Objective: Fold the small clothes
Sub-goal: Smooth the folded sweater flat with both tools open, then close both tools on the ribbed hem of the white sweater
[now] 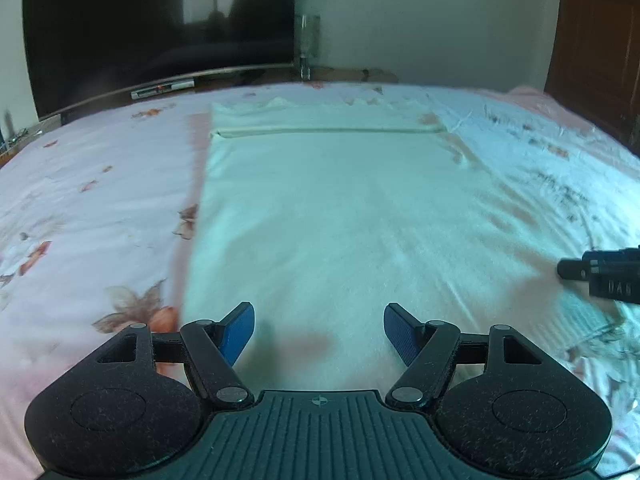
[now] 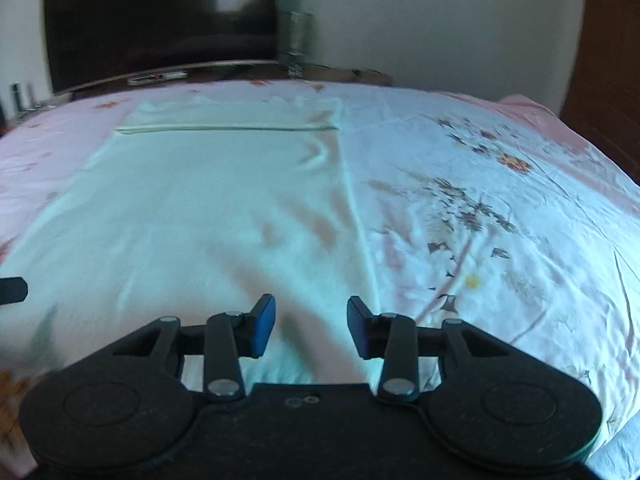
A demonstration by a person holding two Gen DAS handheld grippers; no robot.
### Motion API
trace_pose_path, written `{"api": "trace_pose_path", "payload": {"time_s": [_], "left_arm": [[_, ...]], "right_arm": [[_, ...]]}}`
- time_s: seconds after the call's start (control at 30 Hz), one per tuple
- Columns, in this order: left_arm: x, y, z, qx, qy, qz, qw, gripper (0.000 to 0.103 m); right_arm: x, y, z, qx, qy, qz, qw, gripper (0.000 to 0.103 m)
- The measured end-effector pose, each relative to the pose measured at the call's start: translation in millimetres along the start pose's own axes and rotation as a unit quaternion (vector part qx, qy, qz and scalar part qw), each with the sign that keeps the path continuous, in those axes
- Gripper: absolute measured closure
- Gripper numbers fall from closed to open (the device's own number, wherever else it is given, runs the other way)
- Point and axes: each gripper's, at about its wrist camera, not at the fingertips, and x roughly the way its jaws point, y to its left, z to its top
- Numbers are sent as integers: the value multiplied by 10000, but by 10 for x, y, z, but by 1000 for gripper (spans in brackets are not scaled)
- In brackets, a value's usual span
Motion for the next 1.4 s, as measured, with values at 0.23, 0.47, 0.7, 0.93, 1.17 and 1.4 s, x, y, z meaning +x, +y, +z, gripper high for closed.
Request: {"api": "trace_pose_path", "payload": {"time_s": [0.23,0.47,0.7,0.93,1.17,1.4], "left_arm": [[-52,147,-244,11,239,119,9996,32],[-312,362,-278,-311,81,520,9981,31],[-242,545,-388,-816,346,212,9958,32],[-251,634,-389,-1190,483,-199,9915,67],[-171,691,-286,-1363,694,-820,9848,94],[-182,621,146,-1186,90,-1034,9875,95]], "right_arm": [[-16,128,-283,-474,191,174,9985,70],[-198,-58,-210,-195,90,73,9997,65],[-105,-207,-283,84,369,-53,9993,59],[-124,-291,-324,528,520,100,9972,61],[-131,-298,-295,792,633,495,9936,93],[-268,-372,-13,1206,168,977,9877,94]]}}
